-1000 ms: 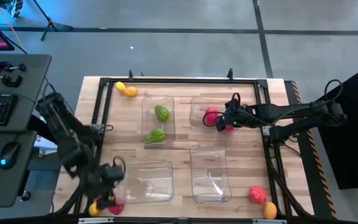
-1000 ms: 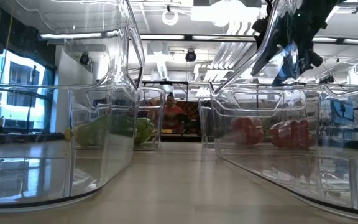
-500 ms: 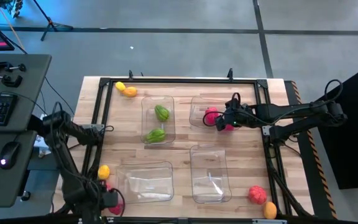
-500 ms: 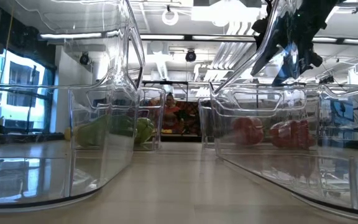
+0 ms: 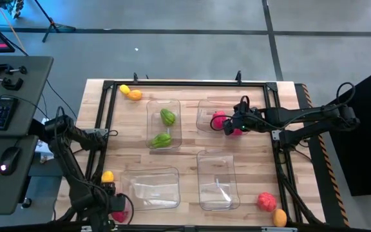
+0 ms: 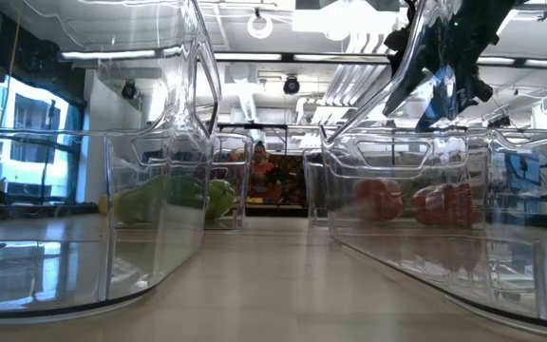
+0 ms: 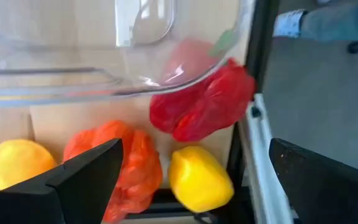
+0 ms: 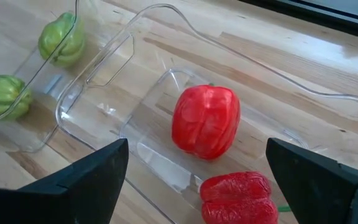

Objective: Sort produce into baskets
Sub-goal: Put the red bell pepper into the top right transparent bin

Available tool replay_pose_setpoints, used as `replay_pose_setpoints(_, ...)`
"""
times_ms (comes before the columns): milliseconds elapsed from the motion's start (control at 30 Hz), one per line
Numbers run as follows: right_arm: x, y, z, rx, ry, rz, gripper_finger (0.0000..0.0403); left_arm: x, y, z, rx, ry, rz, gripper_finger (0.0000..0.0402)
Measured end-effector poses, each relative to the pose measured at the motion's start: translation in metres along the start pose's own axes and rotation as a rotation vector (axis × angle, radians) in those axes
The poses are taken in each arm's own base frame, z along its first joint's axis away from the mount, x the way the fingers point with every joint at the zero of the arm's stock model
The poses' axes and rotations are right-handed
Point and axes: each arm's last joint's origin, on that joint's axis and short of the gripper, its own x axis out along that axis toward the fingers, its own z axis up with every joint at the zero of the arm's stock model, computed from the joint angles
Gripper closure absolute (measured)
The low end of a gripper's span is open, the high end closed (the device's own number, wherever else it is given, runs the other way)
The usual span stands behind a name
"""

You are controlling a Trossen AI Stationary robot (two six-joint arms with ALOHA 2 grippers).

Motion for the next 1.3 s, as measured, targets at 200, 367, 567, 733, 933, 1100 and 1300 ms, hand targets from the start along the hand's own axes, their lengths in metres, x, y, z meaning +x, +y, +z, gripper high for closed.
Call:
replay_pose_setpoints(200, 0.0, 0.0, 0.0, 0.0, 0.0, 0.0, 0.0033, 0.002, -0.007, 0.002, 0.053, -0.063, -0.063, 0.0004)
replay_pose_setpoints(367, 0.0, 0.0, 0.0, 0.0, -0.003, -0.003, 0.0033, 0.006, -0.011, -0.002, 0.172, -0.137, -0.023, 0.0002)
replay_pose_setpoints(567, 0.0, 0.0, 0.0, 0.0, -0.006, -0.005, 0.0033, 0.018, -0.014, -0.001, 0.193, -0.115, 0.0, 0.0002)
replay_pose_setpoints(733, 0.0, 0.0, 0.0, 0.0, -0.007, -0.005, 0.0033, 0.031, -0.015, 0.0, 0.222, -0.095, 0.038, 0.0002)
replay_pose_setpoints(933, 0.0, 0.0, 0.0, 0.0, -0.009, -0.007, 0.0033, 0.038, -0.016, 0.001, 0.154, -0.075, 0.048, 0.0002)
replay_pose_setpoints(1100, 0.0, 0.0, 0.0, 0.0, -0.011, -0.008, 0.0033, 0.037, -0.016, 0.001, 0.093, -0.073, 0.042, 0.0002)
replay_pose_setpoints(1300, 0.0, 0.0, 0.0, 0.0, -0.011, -0.008, 0.0033, 0.038, -0.016, 0.001, 0.181, -0.089, 0.055, 0.0002)
